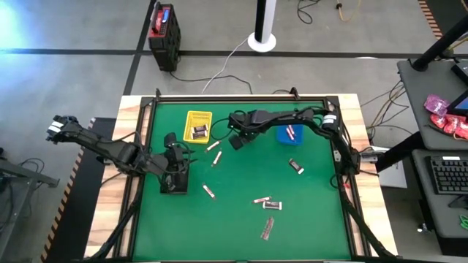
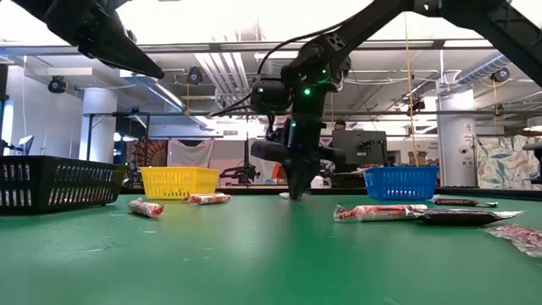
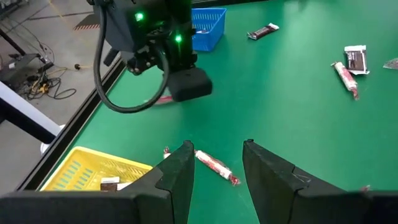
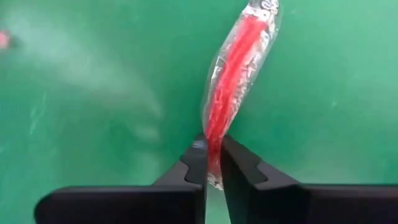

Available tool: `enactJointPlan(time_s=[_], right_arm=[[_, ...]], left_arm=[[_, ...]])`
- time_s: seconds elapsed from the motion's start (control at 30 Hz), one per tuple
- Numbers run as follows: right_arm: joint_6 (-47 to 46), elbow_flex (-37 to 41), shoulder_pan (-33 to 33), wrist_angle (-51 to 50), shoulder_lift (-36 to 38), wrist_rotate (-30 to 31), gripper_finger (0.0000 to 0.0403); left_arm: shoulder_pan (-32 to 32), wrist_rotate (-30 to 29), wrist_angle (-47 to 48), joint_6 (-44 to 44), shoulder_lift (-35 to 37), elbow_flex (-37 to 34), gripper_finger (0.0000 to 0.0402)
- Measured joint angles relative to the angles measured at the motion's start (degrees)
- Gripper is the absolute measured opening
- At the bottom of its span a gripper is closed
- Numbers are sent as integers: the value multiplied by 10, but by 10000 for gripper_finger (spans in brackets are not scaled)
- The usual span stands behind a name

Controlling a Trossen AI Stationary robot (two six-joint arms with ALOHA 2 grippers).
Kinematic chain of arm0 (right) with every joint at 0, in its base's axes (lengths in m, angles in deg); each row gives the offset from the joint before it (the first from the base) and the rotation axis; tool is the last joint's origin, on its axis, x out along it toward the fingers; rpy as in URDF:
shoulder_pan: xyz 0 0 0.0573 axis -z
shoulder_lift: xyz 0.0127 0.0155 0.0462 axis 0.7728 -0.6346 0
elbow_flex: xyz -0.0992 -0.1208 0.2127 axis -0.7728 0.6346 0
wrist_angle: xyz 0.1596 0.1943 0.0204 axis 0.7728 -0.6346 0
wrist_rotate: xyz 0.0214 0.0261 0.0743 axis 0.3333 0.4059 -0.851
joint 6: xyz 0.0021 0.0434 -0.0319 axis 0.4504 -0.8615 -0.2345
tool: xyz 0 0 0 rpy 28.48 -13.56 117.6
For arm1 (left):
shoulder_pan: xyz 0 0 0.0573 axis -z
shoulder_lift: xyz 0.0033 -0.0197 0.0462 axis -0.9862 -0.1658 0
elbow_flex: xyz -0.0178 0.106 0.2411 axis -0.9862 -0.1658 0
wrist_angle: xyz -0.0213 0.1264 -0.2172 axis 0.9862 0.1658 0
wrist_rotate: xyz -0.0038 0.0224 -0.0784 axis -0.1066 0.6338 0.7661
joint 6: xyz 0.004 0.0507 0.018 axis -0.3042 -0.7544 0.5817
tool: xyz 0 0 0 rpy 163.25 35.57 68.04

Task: Sort candy by brand, put in halloween buckets
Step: Put the red candy stick into the black bin

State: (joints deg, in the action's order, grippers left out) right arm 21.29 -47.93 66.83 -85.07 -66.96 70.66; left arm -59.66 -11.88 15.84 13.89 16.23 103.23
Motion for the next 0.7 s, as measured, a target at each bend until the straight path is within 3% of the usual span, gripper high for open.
enactJointPlan(time_s=[0.17, 0.3, 0.5, 0.7], right_arm=[[51, 3, -28, -13, 24, -19, 16], [90, 3, -68, -15, 59, -78, 14], [118, 5, -144, -12, 100, -153, 13], [127, 5, -215, 45, 117, -171, 13]], left_arm=[[0, 7, -4, -9, -1, -6, 121], [0, 53, -41, -24, -6, -19, 121], [1, 126, -193, -82, -25, -68, 121], [1, 164, -318, -134, -74, -99, 129]])
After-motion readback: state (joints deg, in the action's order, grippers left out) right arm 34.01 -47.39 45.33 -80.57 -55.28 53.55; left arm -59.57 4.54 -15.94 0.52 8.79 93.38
